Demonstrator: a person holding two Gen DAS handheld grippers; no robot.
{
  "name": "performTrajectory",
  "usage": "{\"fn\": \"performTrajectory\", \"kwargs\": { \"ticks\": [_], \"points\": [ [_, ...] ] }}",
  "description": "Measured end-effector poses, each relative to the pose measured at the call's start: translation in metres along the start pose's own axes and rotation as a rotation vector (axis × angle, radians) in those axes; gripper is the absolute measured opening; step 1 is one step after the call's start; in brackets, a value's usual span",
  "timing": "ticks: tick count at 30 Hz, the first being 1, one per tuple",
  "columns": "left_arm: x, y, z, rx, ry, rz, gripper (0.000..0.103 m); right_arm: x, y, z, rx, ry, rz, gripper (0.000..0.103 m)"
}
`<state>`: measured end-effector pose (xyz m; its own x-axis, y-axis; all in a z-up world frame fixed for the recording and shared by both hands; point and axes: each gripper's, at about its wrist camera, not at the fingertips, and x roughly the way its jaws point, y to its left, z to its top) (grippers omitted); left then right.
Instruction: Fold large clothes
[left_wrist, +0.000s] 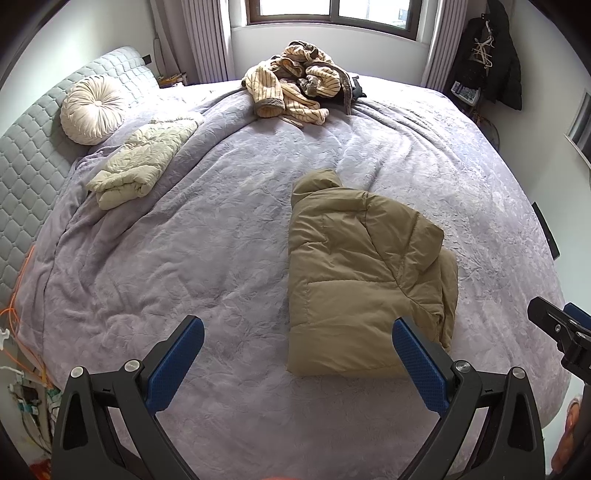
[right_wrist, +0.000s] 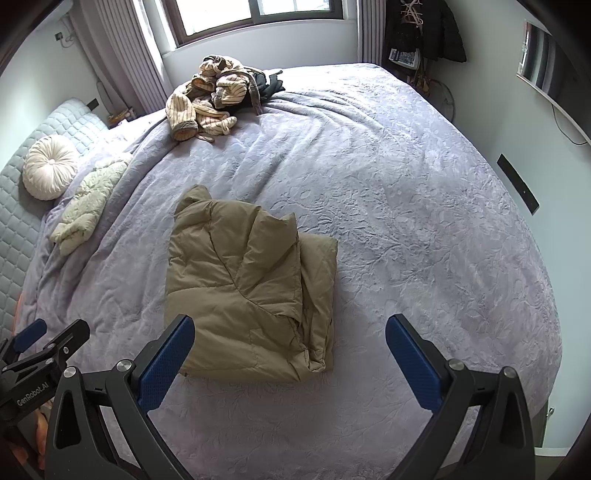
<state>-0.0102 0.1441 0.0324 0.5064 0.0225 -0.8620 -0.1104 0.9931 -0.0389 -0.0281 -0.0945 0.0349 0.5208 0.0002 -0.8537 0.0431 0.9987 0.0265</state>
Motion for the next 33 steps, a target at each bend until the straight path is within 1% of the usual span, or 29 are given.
{"fn": "performTrajectory", "kwargs": {
  "ticks": [33],
  "points": [
    [0.0025, 0.0017, 0.0021, 0.005, 0.009, -0.009, 0.102, -0.0004, 0.0007, -0.0003, -0.002, 0.003, 0.000, 0.103]
  ]
}}
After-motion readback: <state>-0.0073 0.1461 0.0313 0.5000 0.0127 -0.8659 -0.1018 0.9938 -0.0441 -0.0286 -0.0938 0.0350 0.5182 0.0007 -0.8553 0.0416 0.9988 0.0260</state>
